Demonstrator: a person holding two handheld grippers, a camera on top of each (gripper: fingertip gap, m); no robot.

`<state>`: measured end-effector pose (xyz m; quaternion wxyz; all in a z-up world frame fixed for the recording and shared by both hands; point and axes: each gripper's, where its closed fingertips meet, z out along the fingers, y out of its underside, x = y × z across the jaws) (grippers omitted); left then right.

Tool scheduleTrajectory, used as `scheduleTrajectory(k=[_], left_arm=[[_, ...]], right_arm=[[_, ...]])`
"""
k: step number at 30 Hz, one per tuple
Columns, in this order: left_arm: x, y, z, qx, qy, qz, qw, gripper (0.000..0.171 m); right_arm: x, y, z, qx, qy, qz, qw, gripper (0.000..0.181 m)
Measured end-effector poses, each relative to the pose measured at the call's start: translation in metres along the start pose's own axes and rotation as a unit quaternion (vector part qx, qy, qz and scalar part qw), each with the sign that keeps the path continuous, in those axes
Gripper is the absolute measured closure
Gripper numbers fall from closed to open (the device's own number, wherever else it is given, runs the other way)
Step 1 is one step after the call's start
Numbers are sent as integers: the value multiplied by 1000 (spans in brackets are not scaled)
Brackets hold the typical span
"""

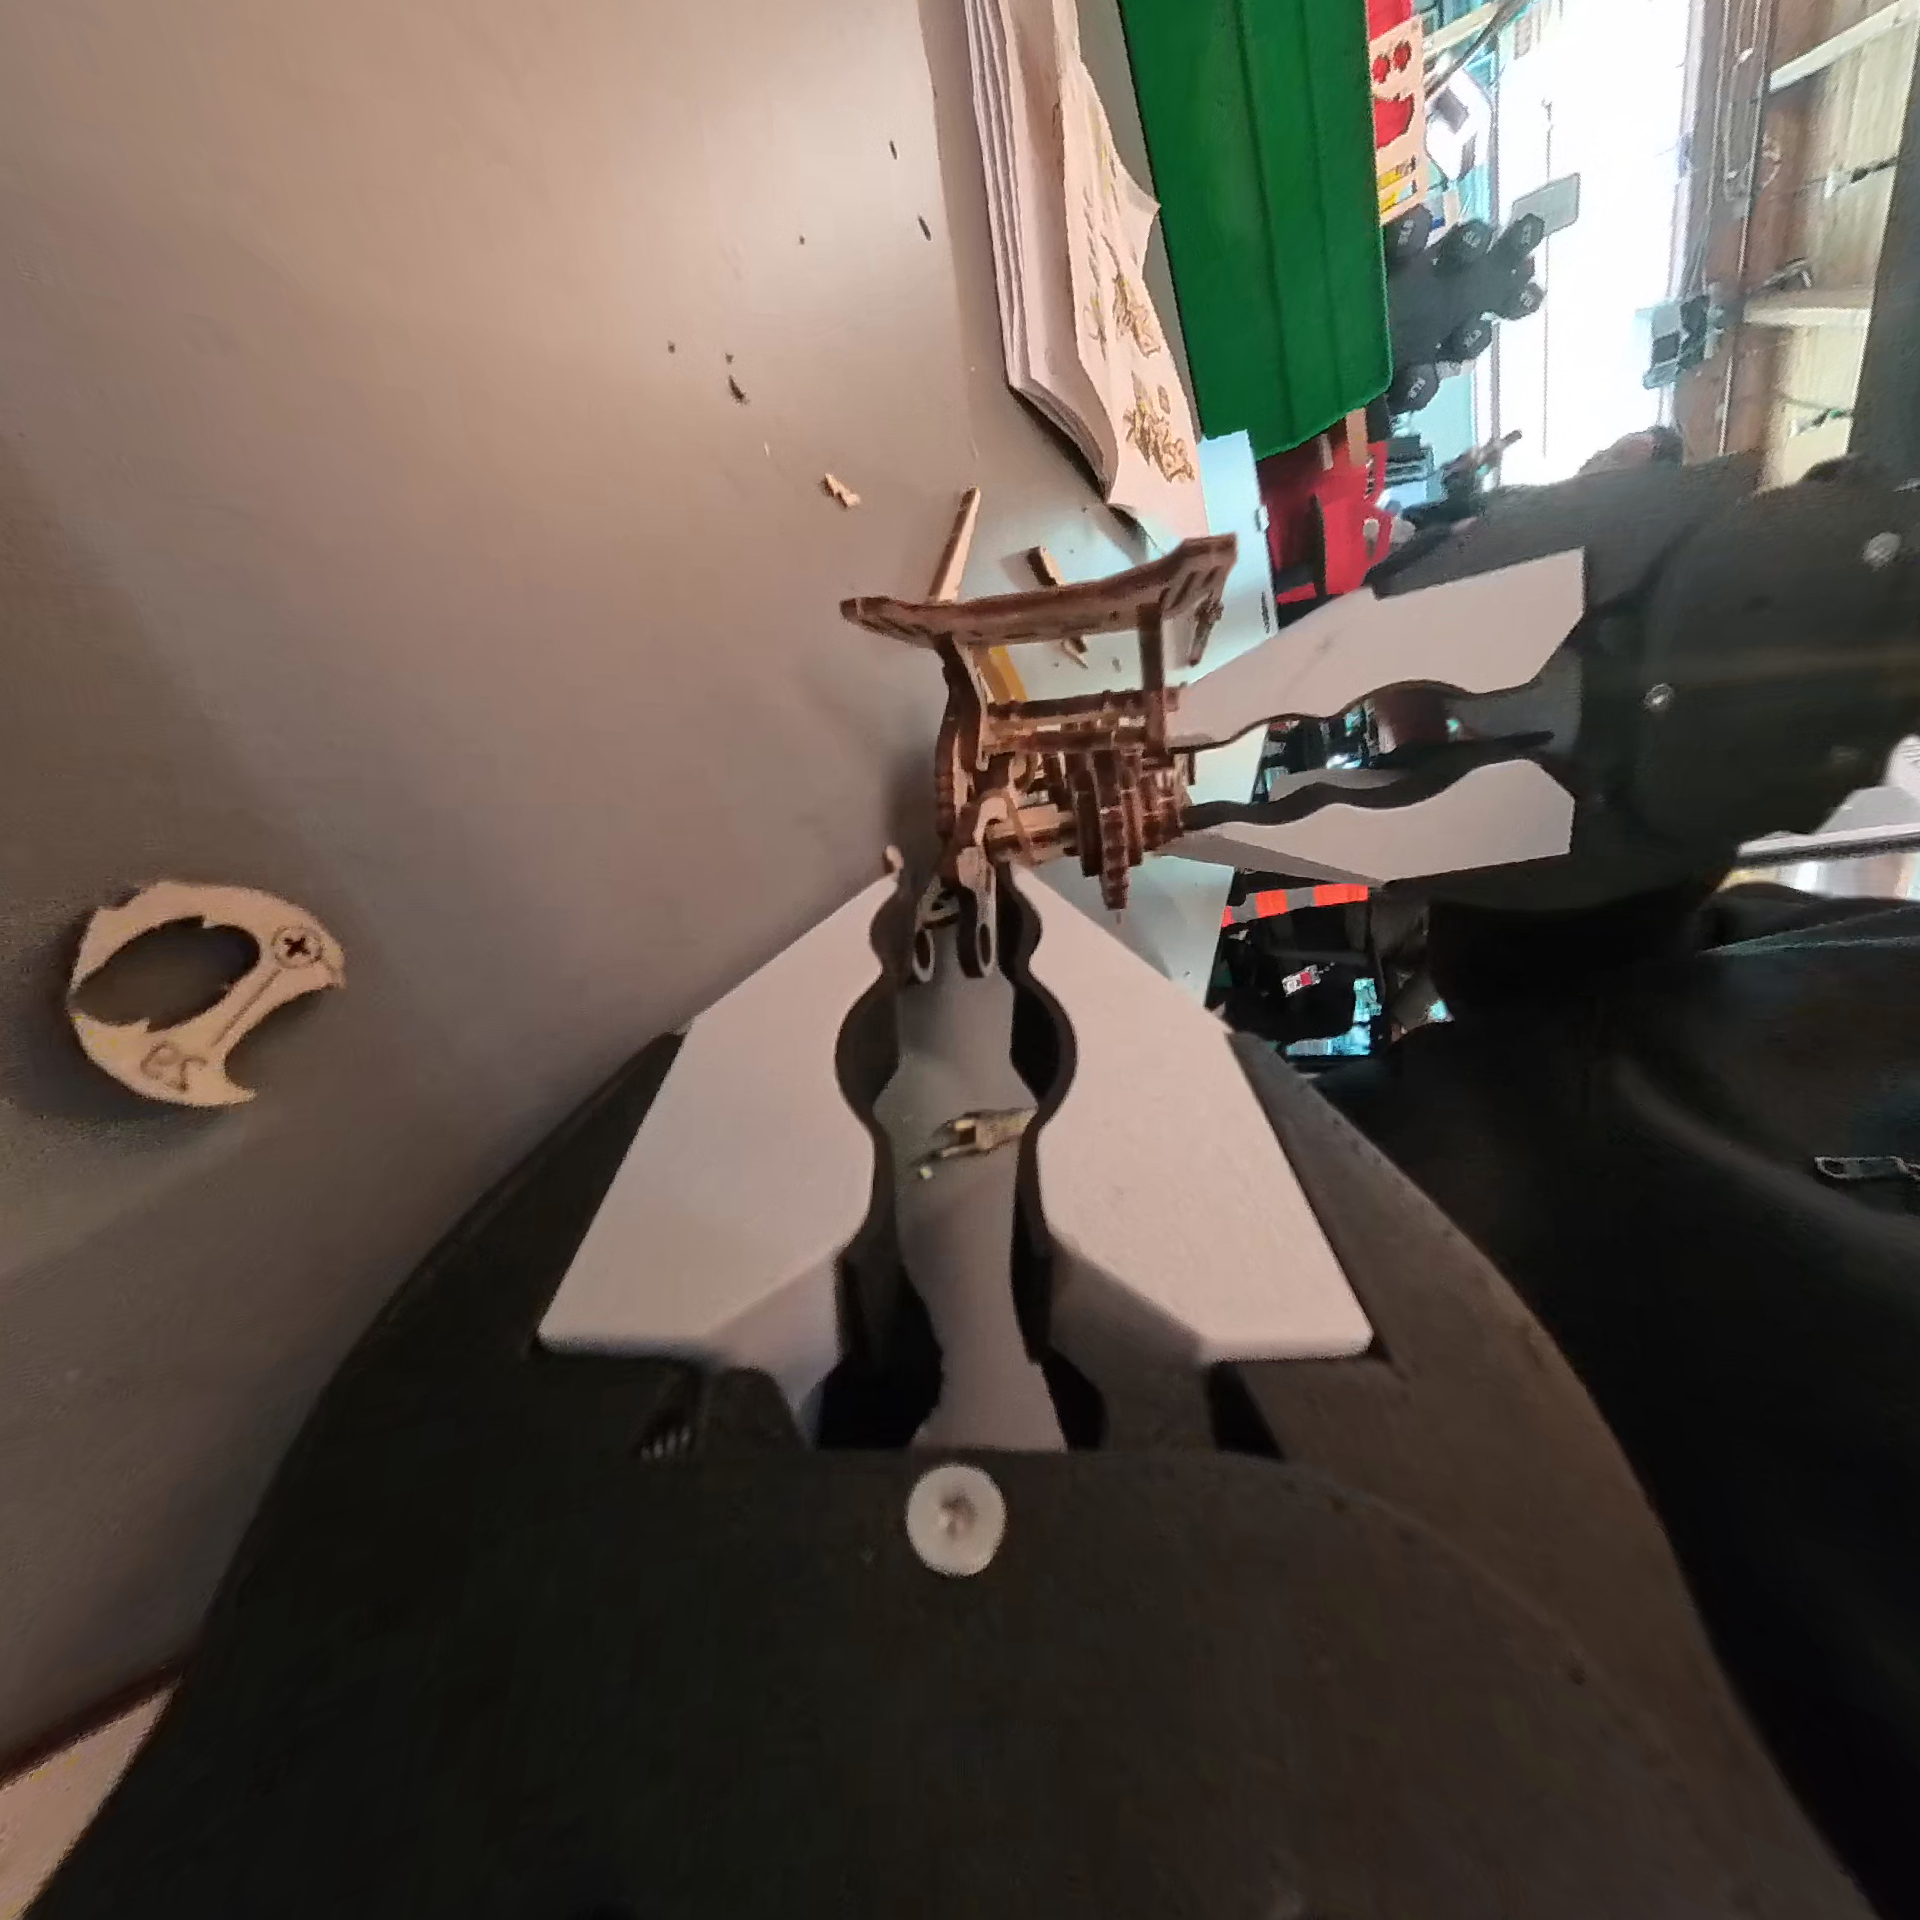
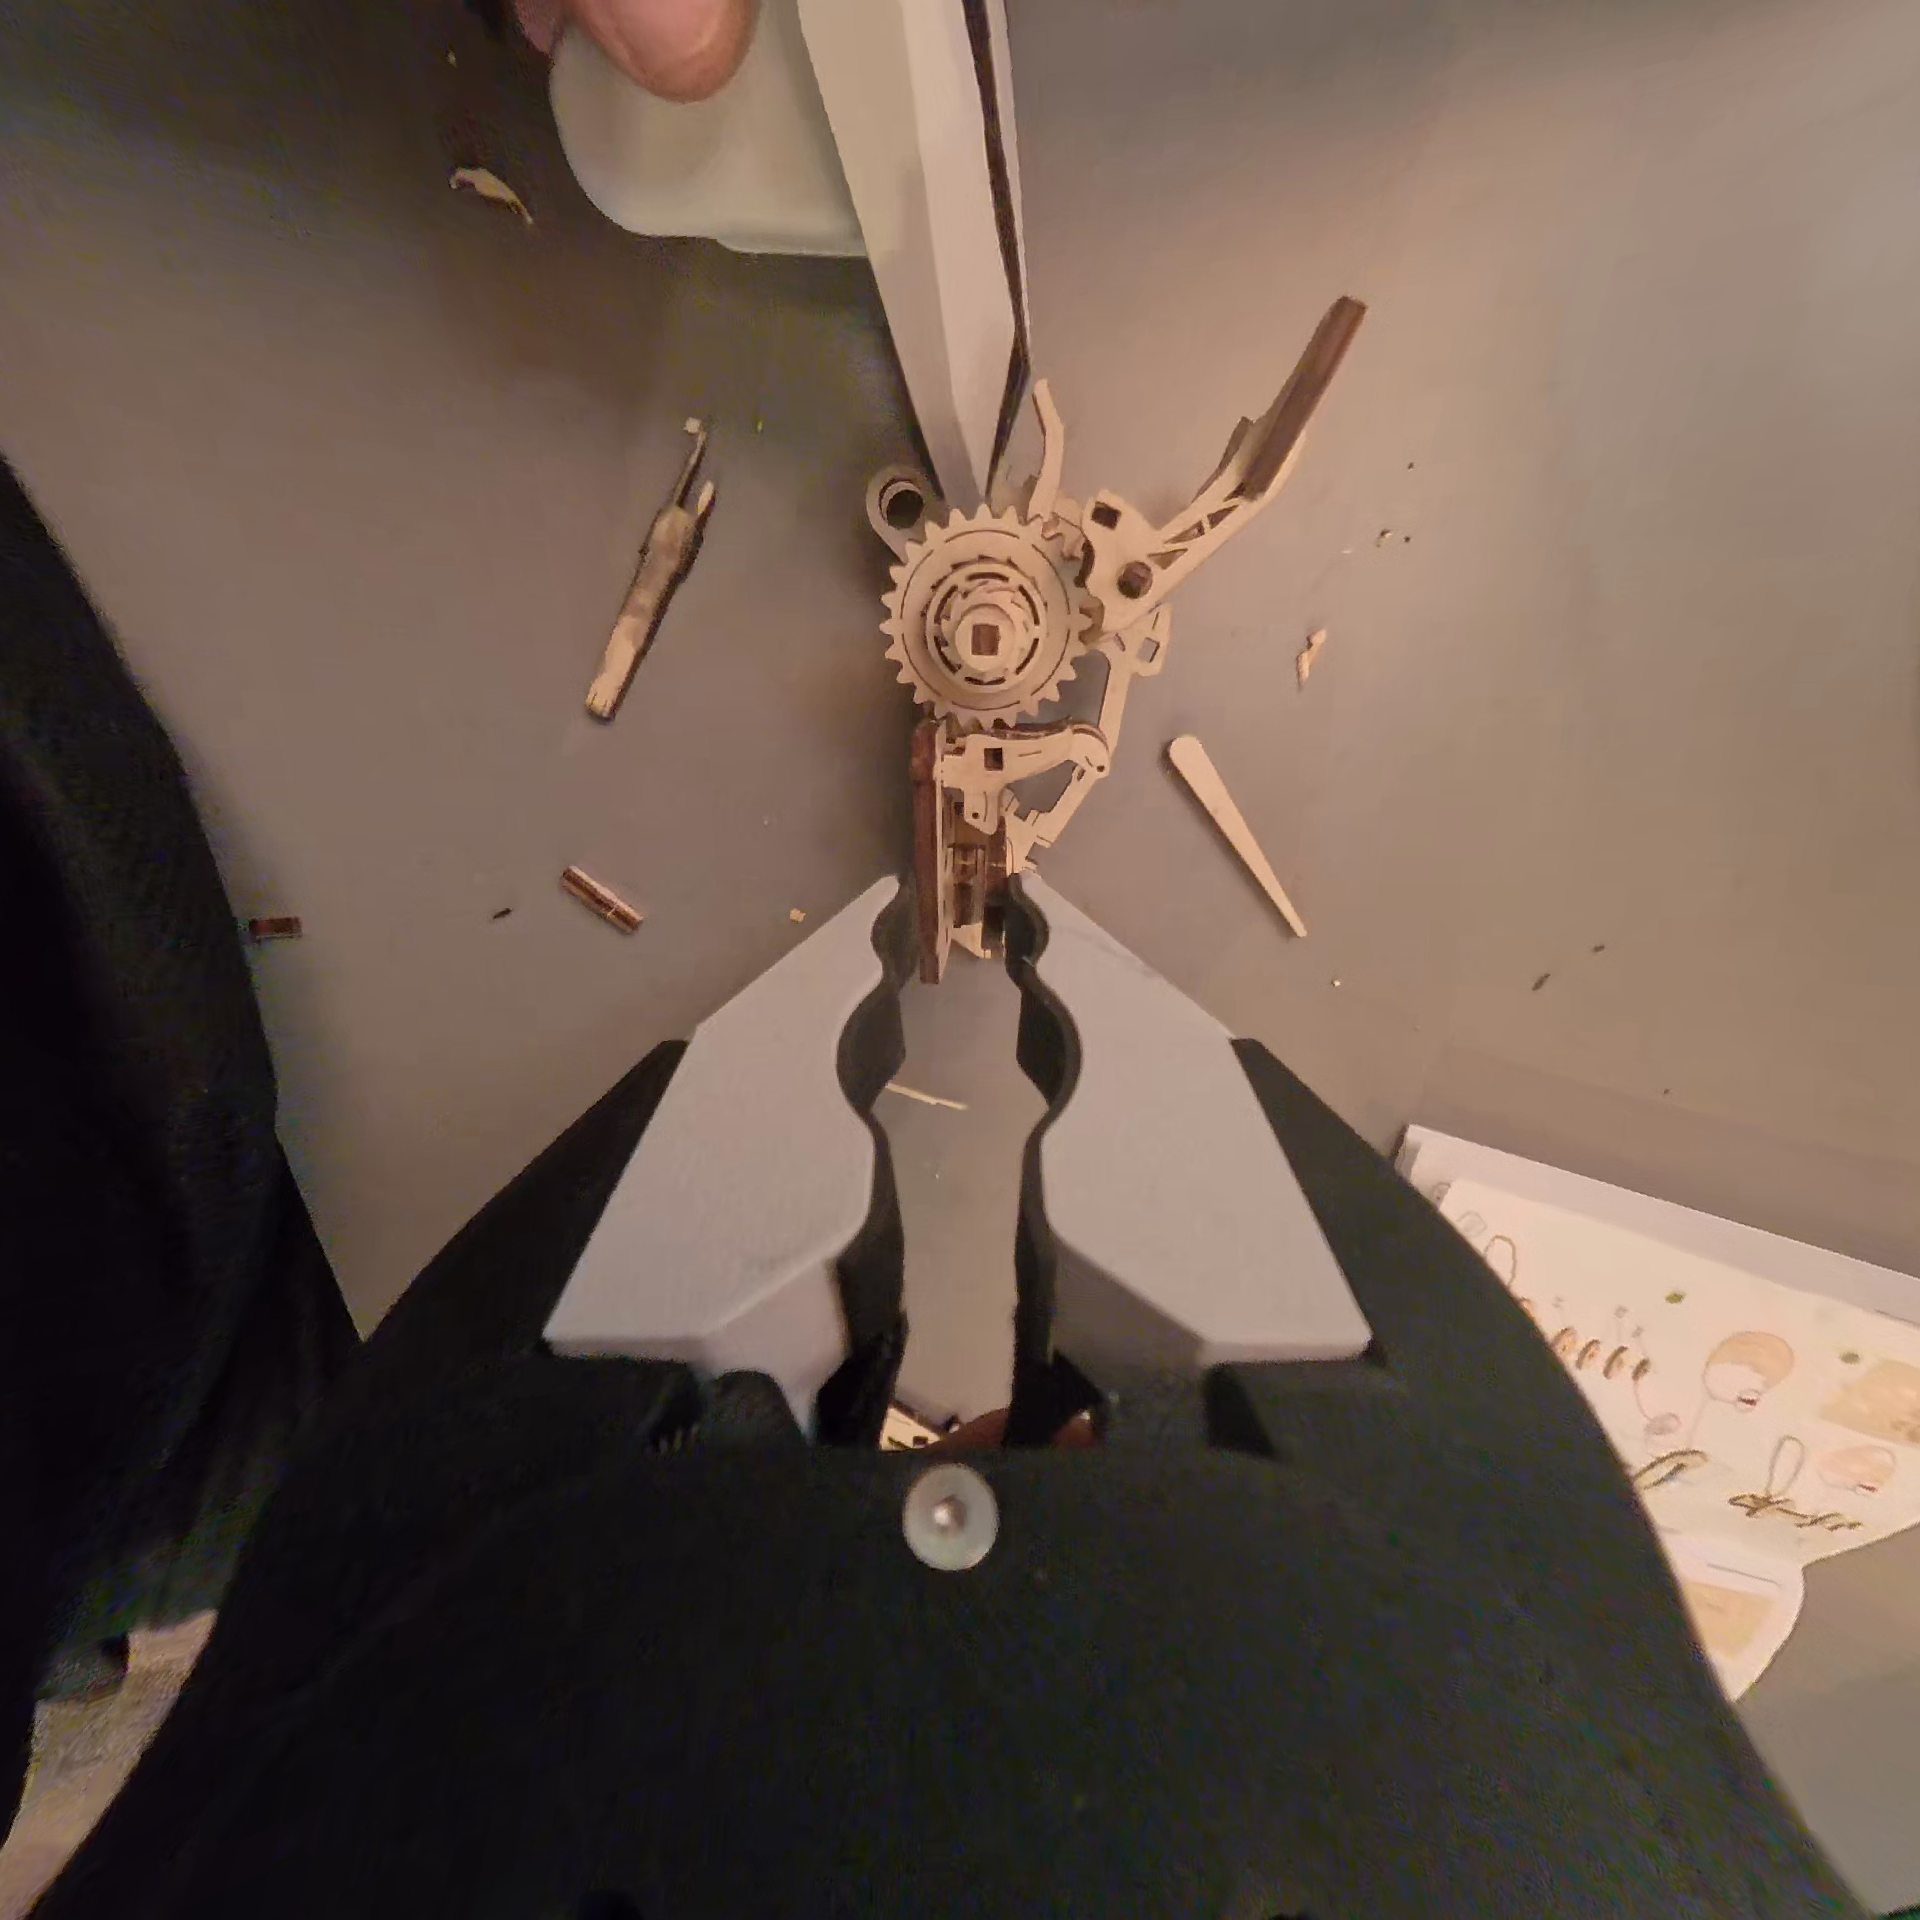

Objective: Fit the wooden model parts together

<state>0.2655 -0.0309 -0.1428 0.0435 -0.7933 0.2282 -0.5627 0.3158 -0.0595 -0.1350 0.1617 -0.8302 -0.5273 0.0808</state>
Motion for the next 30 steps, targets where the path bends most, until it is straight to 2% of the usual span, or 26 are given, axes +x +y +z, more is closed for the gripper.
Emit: scheduleTrajectory(k=[6,11,14,19,22,25,30], left_arm=[[-2,4,5,-20,-13,24,999,160],[1,4,5,-25,2,26,999,165],[1,5,5,-27,6,28,999,165],[2,6,5,-25,5,33,999,166],[2,6,6,-25,7,30,999,166],[2,6,6,-23,5,31,999,165],[2,6,7,-22,5,31,999,166]], right_arm=[[-1,1,2,-48,-17,-6,999,168],[0,3,8,-68,1,-30,997,168],[-4,2,9,-41,-2,-32,999,166],[-8,5,-1,11,-12,3,1000,153],[-11,0,-9,47,21,-18,999,160],[-10,1,-9,56,56,-23,997,161],[-5,-4,-16,79,89,-23,993,174]])
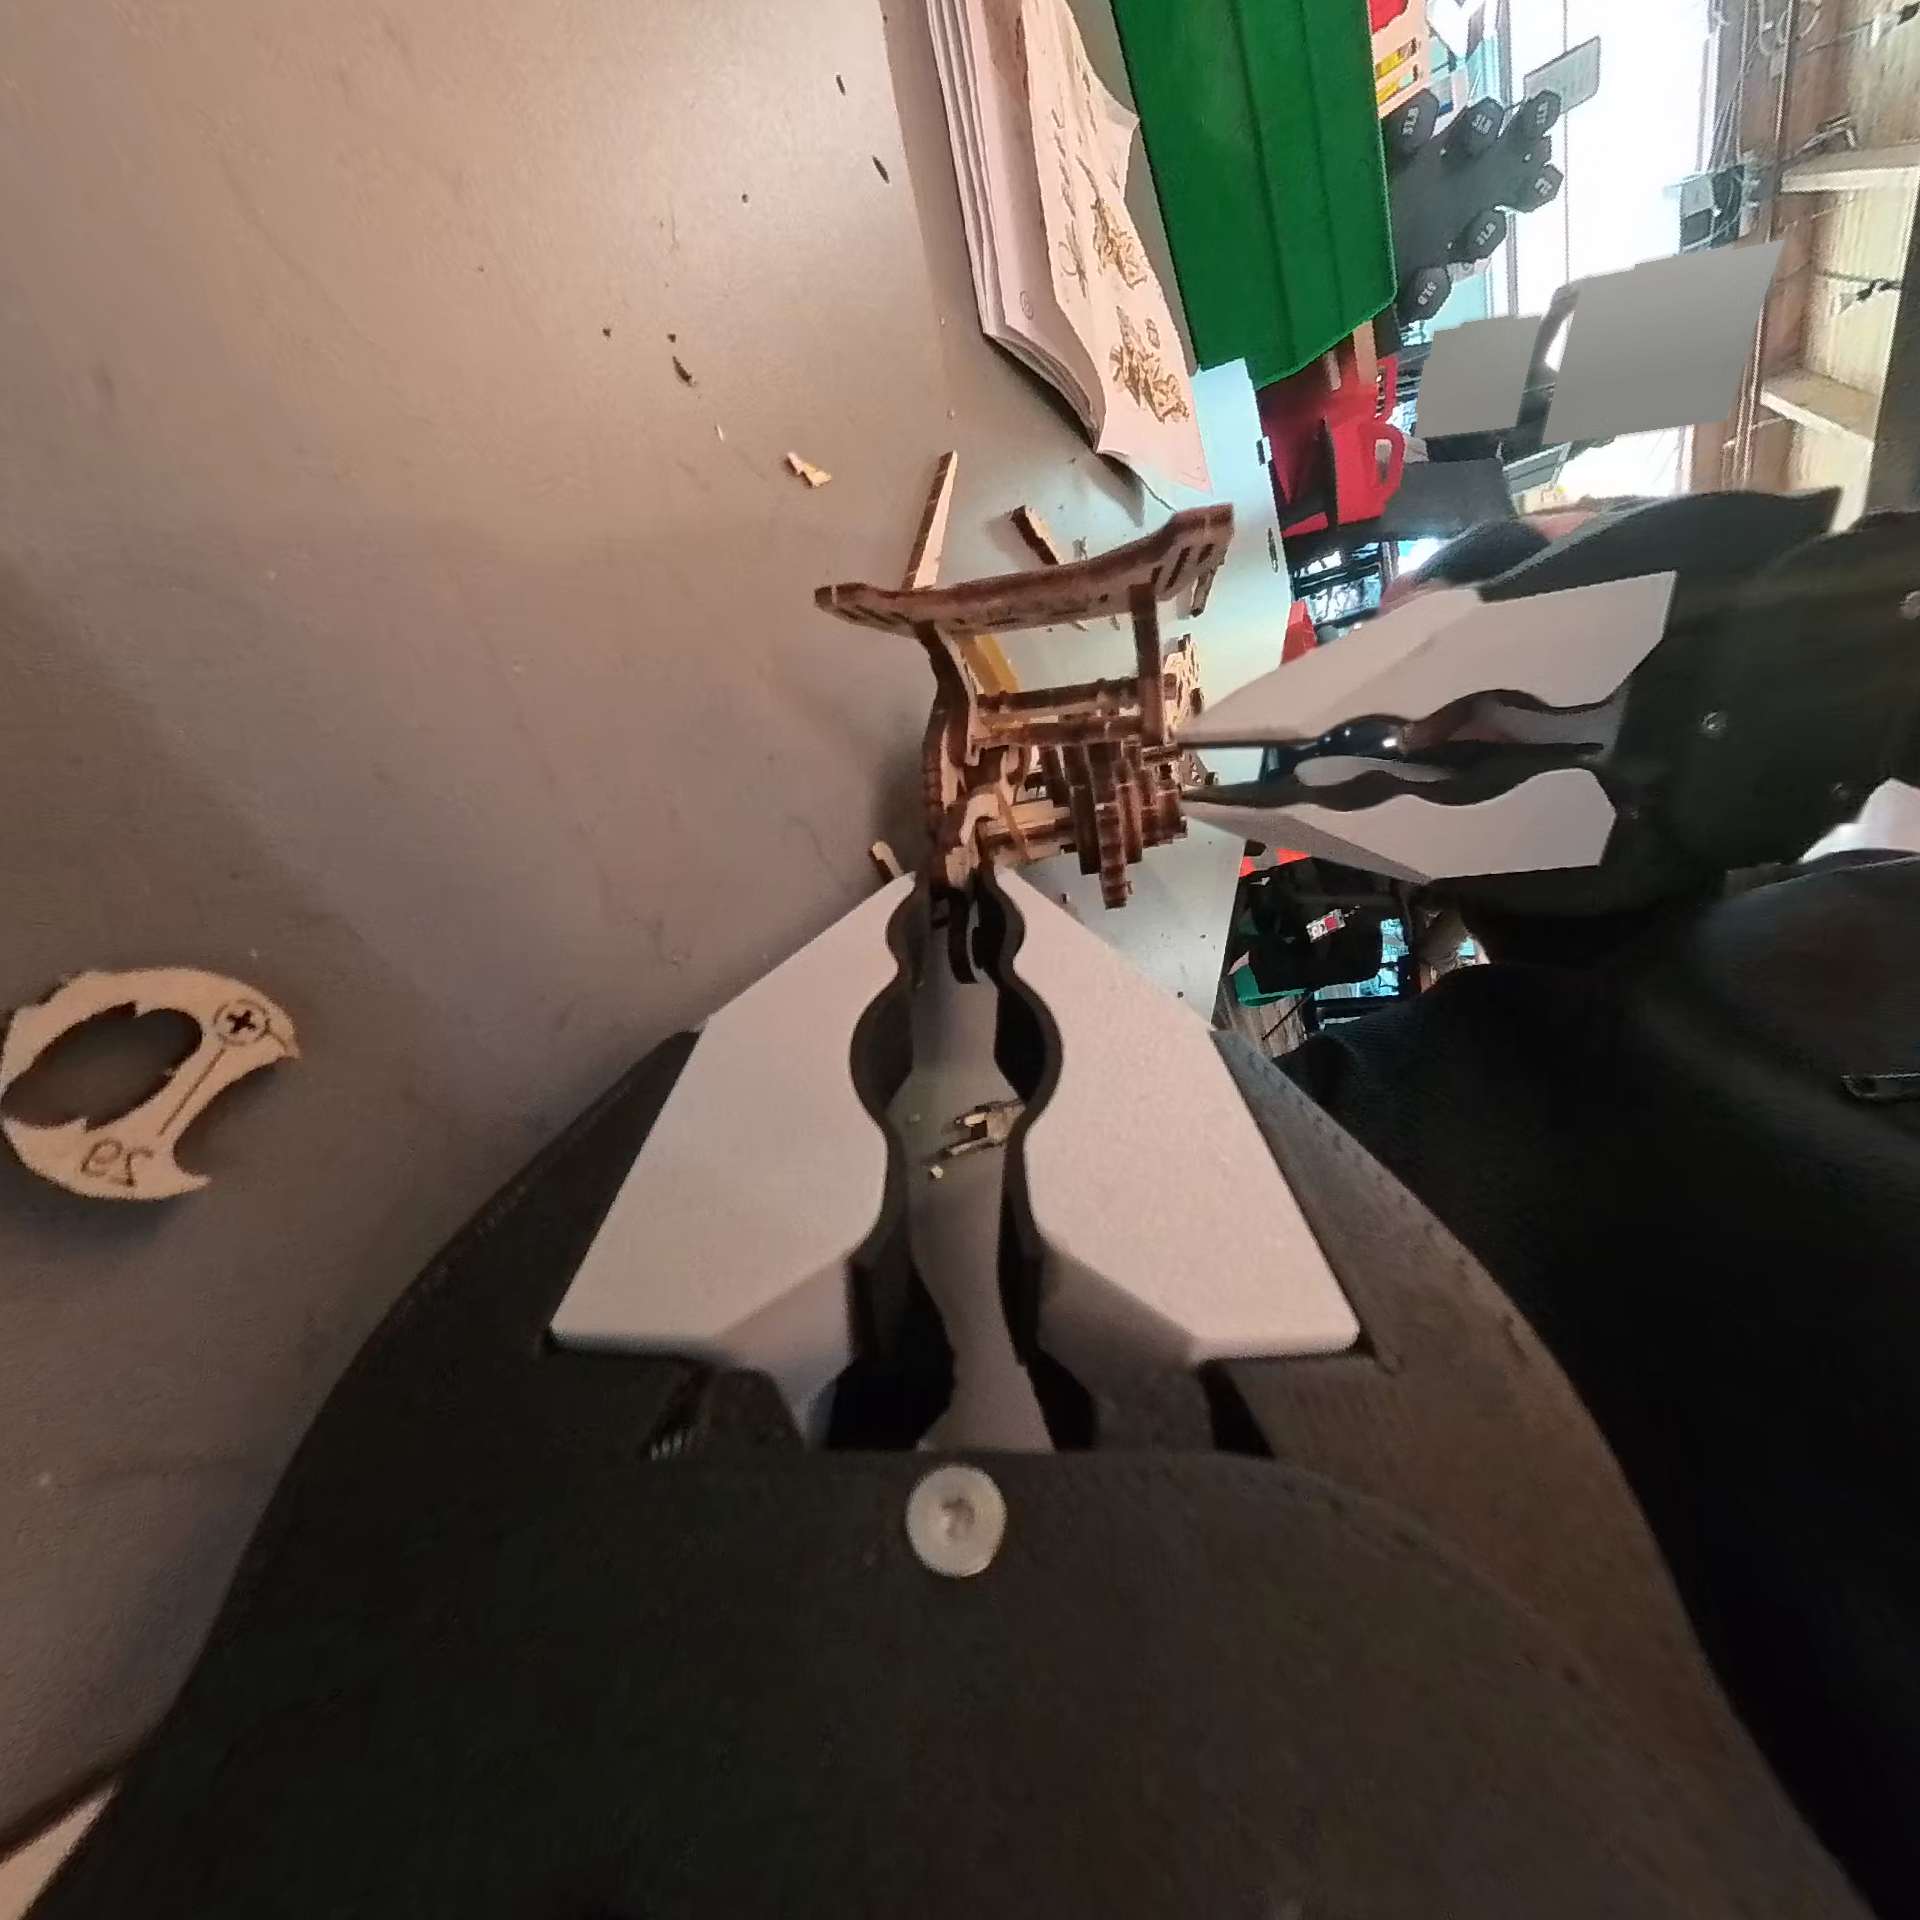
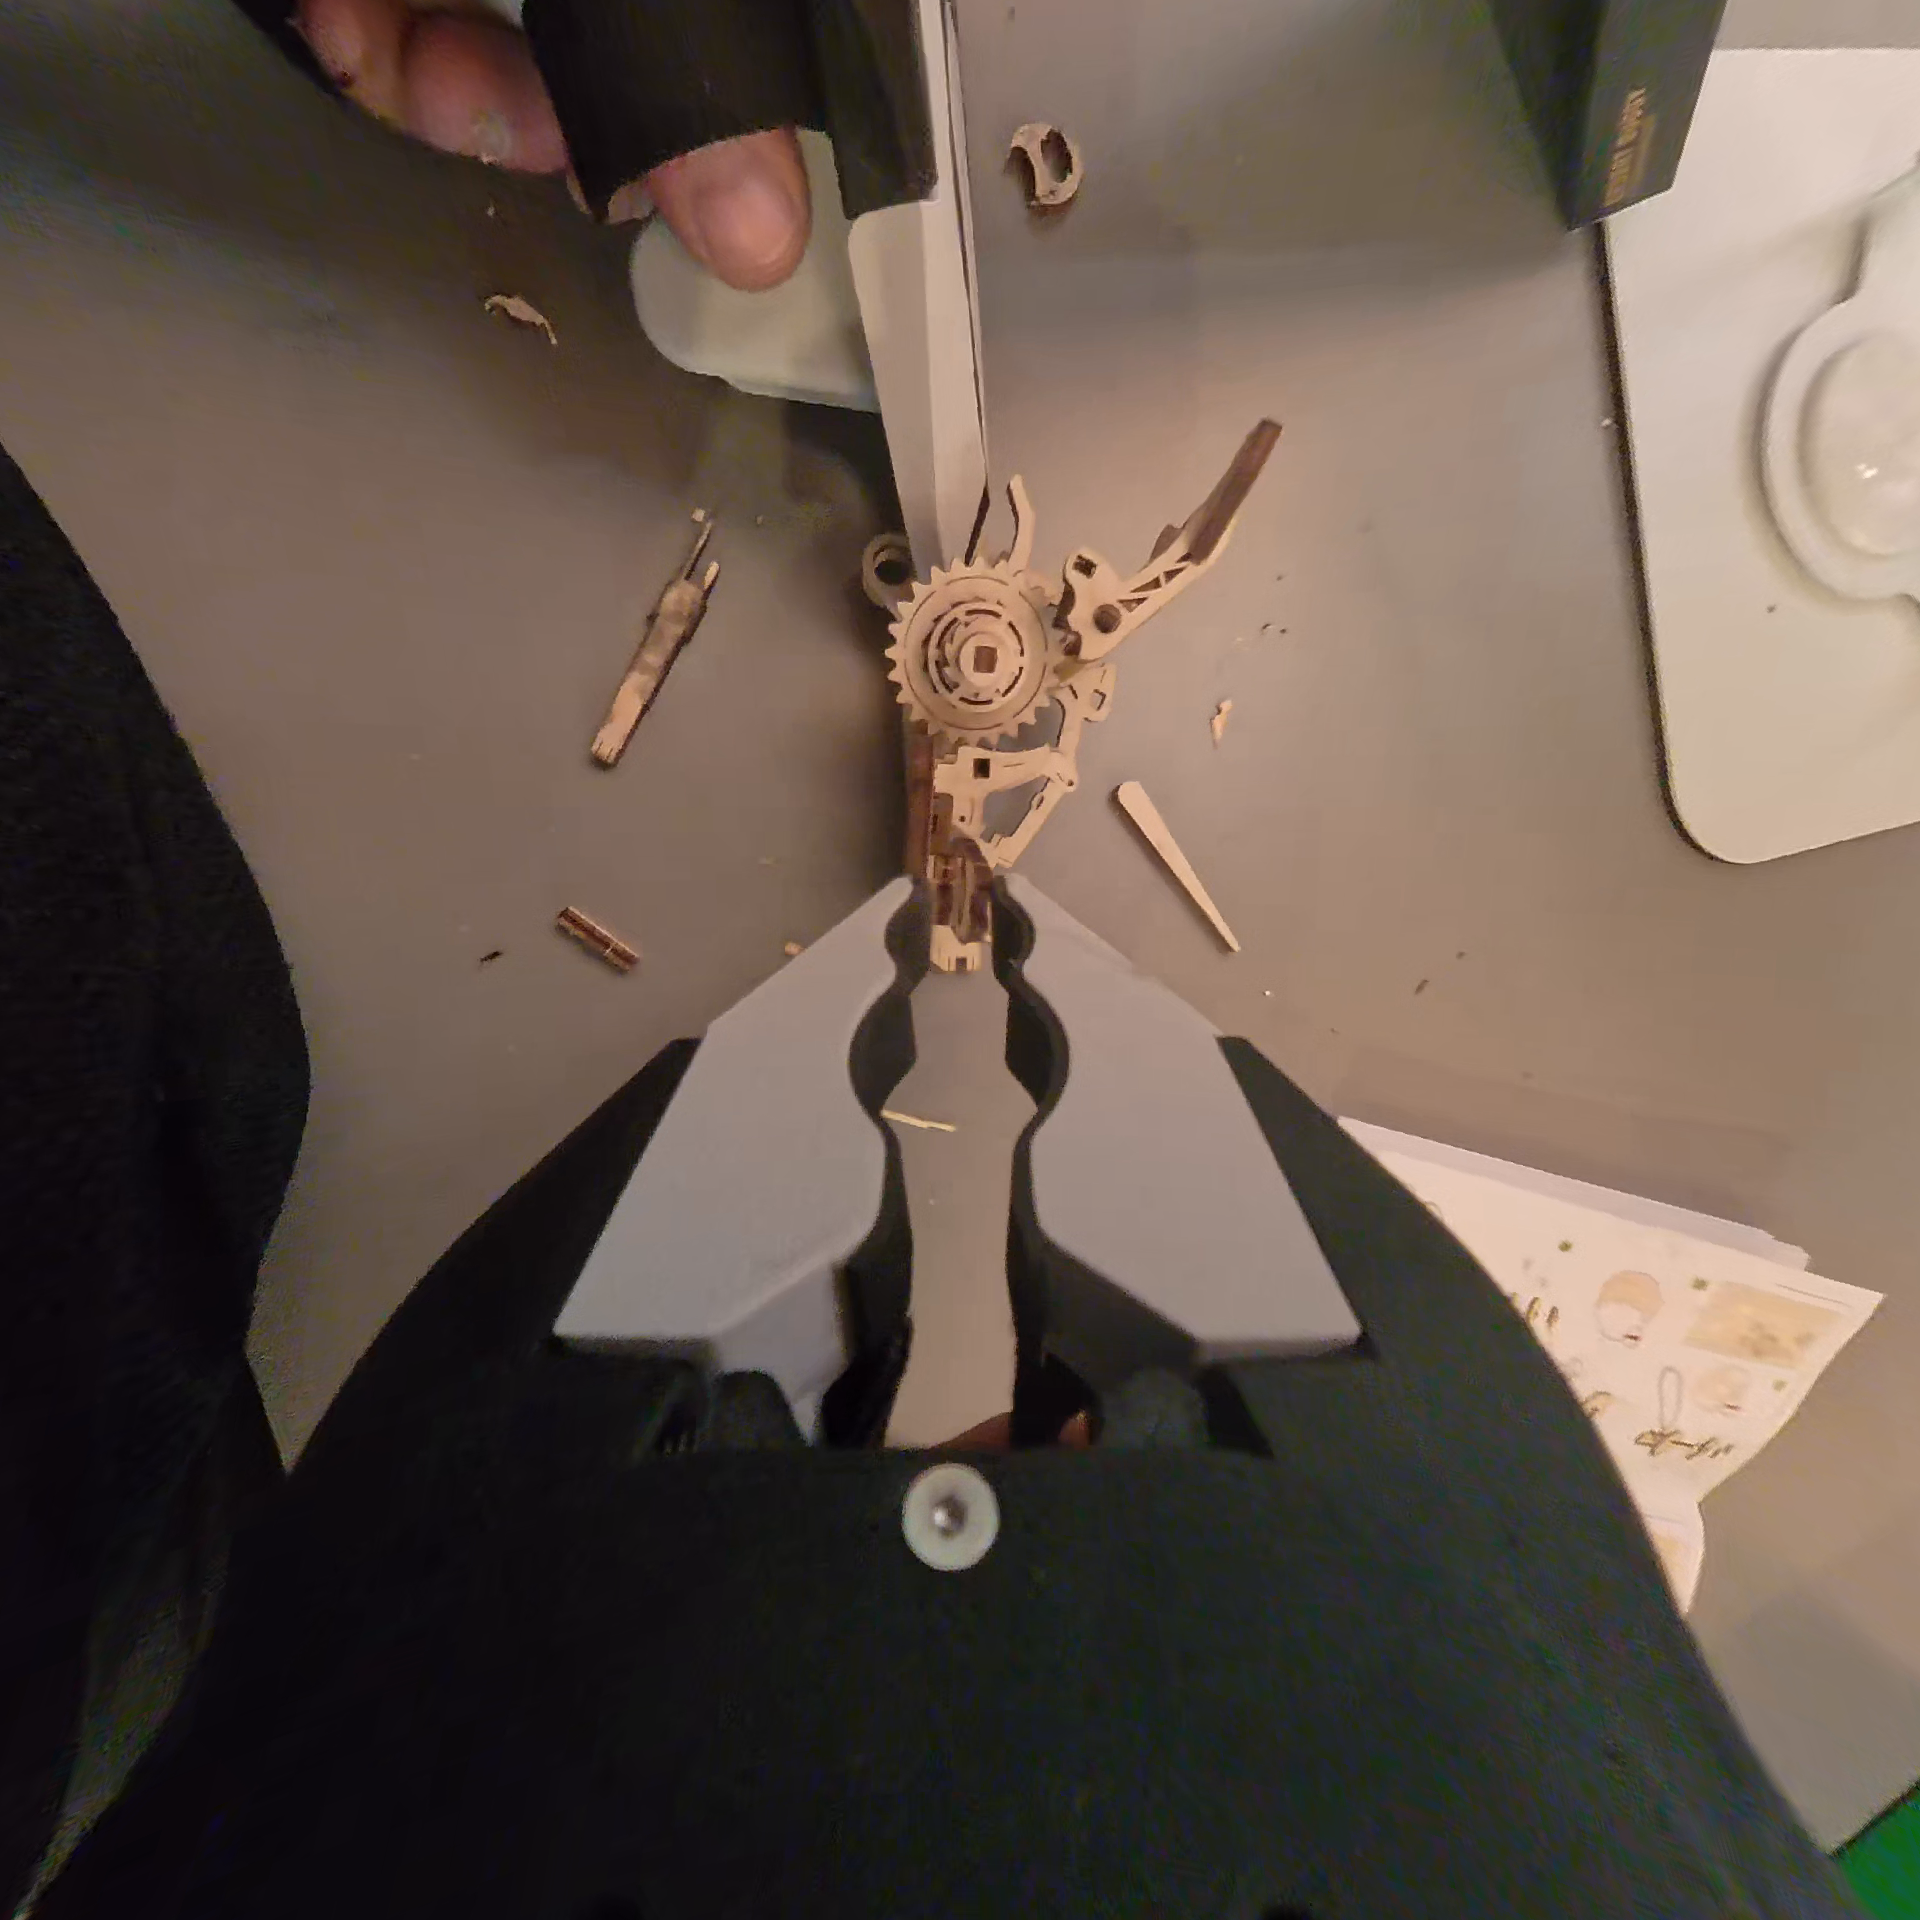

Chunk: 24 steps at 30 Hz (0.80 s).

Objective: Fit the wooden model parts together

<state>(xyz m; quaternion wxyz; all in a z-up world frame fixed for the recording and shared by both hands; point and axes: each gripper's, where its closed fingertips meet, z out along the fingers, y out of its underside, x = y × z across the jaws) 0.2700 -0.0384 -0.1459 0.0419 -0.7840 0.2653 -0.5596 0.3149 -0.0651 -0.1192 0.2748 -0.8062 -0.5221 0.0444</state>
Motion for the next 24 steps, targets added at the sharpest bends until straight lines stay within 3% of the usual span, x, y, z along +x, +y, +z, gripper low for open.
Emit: scheduleTrajectory(k=[8,24], left_arm=[[0,0,1,1,1,1,1000,166],[0,1,1,1,0,1,1000,166]], right_arm=[[4,5,-5,20,1,46,999,181],[0,1,6,-12,-9,1,1000,181]])
